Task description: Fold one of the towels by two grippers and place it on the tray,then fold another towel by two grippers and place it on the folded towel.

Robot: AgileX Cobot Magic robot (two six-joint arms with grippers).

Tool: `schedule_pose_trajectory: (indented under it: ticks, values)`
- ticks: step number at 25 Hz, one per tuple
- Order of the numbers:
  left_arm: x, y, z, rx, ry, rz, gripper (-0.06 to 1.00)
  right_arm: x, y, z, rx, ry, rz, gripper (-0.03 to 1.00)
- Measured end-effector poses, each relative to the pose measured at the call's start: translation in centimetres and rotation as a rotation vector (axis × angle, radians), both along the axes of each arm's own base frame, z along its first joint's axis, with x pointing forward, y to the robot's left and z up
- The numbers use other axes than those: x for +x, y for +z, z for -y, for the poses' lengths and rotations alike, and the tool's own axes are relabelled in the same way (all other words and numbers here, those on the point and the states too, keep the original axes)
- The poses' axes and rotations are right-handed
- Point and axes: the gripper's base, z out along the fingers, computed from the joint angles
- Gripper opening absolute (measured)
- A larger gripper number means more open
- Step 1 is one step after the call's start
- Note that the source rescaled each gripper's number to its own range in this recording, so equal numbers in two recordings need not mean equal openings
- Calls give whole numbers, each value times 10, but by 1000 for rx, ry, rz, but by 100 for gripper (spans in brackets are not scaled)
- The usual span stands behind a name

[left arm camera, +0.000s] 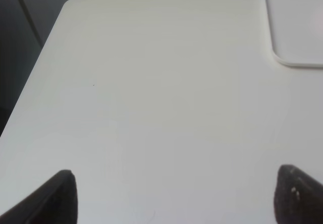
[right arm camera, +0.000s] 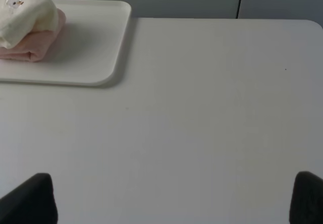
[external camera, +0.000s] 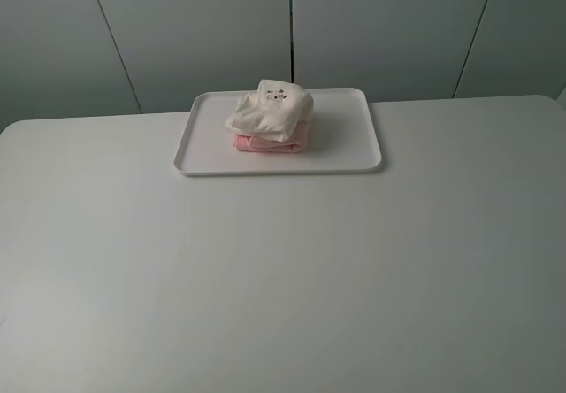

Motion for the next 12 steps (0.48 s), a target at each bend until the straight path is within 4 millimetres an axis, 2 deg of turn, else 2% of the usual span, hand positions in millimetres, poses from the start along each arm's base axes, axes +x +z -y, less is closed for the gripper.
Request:
schedule_pose_trajectory:
  ticks: [12]
  values:
    - [0,0,0,0,-26,0,100,0,0,0,0,0,0,100]
